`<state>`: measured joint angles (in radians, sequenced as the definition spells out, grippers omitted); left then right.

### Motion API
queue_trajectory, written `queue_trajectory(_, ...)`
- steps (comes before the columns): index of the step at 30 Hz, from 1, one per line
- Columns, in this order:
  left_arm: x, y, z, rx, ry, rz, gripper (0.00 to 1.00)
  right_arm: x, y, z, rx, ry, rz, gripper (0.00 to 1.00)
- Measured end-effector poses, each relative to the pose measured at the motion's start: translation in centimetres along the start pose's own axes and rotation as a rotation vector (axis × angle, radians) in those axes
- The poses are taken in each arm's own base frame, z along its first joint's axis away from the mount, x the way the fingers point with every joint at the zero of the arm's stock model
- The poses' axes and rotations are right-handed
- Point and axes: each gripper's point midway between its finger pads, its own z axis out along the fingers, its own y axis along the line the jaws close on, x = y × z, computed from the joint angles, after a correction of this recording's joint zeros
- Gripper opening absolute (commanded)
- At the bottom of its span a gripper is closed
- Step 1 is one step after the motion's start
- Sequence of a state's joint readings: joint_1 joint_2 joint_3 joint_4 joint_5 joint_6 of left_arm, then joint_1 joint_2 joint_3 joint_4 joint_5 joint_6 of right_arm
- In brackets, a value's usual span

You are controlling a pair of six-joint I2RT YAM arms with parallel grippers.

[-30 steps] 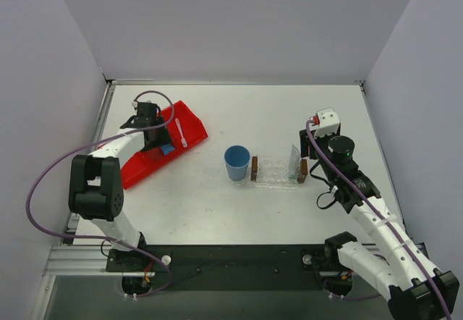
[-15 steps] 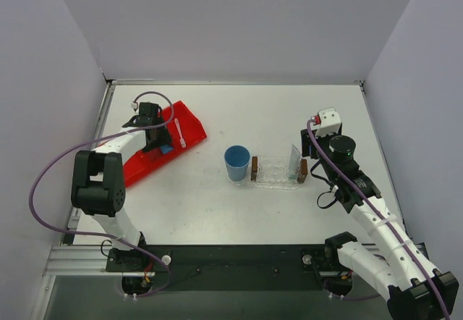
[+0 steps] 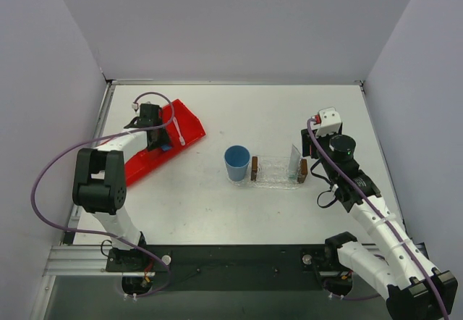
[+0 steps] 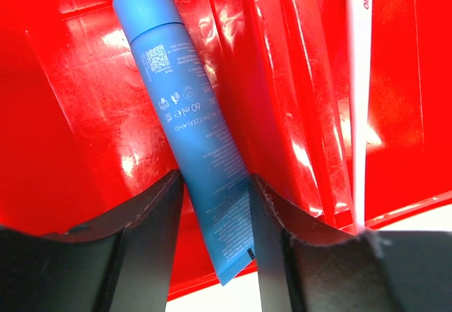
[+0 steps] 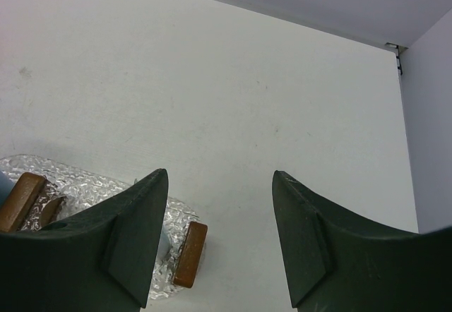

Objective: Prepare toiletry sets of a toothbrush and toothpaste on the tray

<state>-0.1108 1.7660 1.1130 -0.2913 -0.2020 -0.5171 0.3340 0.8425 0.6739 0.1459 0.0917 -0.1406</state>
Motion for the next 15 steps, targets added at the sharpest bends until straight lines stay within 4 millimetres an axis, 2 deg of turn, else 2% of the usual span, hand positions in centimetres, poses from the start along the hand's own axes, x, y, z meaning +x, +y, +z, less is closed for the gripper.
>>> queue_trajectory(6,0.0,-0.04,0.09,0.006,-0.004,-0.001,0.39,0.06,-0.08,0.04,0.0,0.002,0.002,0.56)
queue_trajectory(15,0.07,-0.19,-0.62,0.032,-0.011,0.008,0.19,0.13,0.02,0.1,-0.007,0.004,0.002,0.56)
